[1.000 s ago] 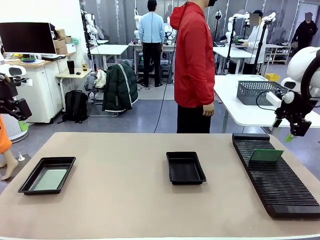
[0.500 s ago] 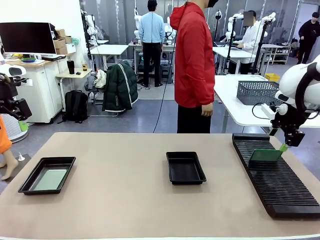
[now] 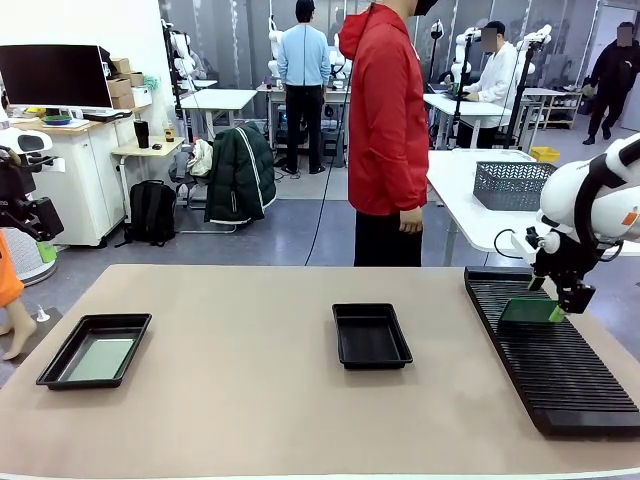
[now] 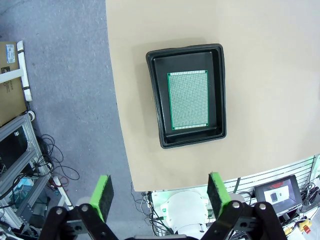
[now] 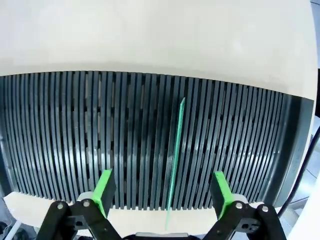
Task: Inspect and transfer BCBs to ESD trays.
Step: Pick up the Blank PCB from the PCB Rack and place it in the right ESD tray.
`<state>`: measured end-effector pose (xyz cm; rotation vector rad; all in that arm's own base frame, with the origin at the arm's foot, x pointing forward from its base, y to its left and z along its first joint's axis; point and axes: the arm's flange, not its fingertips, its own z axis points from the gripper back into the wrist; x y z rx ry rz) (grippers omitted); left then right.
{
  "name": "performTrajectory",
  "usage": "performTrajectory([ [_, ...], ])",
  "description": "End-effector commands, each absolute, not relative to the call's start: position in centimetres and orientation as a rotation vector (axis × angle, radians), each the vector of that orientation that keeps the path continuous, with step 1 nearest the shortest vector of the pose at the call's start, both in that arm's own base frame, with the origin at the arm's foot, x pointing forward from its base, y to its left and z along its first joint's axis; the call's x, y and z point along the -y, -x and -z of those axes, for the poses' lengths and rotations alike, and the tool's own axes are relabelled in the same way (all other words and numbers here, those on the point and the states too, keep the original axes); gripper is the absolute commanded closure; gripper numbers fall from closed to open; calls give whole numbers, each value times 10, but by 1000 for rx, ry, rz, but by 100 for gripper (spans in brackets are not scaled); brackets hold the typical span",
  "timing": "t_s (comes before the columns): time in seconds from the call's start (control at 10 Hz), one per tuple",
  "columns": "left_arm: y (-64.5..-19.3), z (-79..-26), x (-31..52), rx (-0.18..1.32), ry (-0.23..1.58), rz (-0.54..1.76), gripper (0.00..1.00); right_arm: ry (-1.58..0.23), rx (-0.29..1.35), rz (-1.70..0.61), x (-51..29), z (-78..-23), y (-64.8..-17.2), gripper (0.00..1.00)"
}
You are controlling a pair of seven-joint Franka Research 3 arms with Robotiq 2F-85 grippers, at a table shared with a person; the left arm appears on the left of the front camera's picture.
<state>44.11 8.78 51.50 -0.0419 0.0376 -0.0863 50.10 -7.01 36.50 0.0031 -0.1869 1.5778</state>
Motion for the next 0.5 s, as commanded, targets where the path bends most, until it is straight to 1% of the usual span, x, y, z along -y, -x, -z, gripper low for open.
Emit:
performTrajectory([
  [0.0, -440, -514, -87, -33, 42, 87, 0, 40, 204, -1569, 71, -352, -503, 0],
  [0.4, -440, -514, -87, -33, 42, 87, 0, 32, 223, -1557, 71, -338, -507, 0],
])
